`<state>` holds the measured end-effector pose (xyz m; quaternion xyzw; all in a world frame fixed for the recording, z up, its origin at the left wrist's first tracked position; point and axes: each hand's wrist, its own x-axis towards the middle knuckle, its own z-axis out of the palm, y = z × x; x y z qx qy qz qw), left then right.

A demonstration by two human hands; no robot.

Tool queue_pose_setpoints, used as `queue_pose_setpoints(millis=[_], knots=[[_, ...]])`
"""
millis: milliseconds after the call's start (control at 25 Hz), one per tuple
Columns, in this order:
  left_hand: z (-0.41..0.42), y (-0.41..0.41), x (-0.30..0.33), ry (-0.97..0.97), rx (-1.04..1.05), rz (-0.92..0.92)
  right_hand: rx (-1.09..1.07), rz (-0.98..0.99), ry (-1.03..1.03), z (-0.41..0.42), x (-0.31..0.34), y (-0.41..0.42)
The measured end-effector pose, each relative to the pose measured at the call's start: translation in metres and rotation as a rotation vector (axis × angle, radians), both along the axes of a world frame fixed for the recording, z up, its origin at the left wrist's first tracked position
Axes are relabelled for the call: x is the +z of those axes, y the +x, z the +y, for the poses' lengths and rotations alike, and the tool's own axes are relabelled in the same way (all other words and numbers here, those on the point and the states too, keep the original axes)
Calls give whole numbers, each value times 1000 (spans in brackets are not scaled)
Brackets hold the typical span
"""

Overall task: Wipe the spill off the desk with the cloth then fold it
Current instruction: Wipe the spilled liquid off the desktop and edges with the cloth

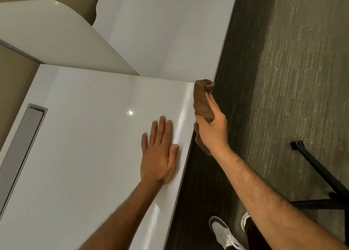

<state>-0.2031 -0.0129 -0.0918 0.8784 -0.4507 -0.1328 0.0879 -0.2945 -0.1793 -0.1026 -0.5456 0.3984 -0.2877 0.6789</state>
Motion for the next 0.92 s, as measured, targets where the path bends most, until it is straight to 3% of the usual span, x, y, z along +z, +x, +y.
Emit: queue_pose_setpoints(millis=[320,440,560,720,920], knots=[[-1,1,-1,37,6,1,65,40,18,-33,11,-9],[-2,1,2,24,45,34,119,39,-77,-59,35,-8],[-6,-2,8,-7,189,87,244,68,-158,-92,60,5],[-34,5,15,-204,561,274,446,101,-230,-127,69,24],[-84,45,30,-289,669,259,532,106,-225,-153,71,59]])
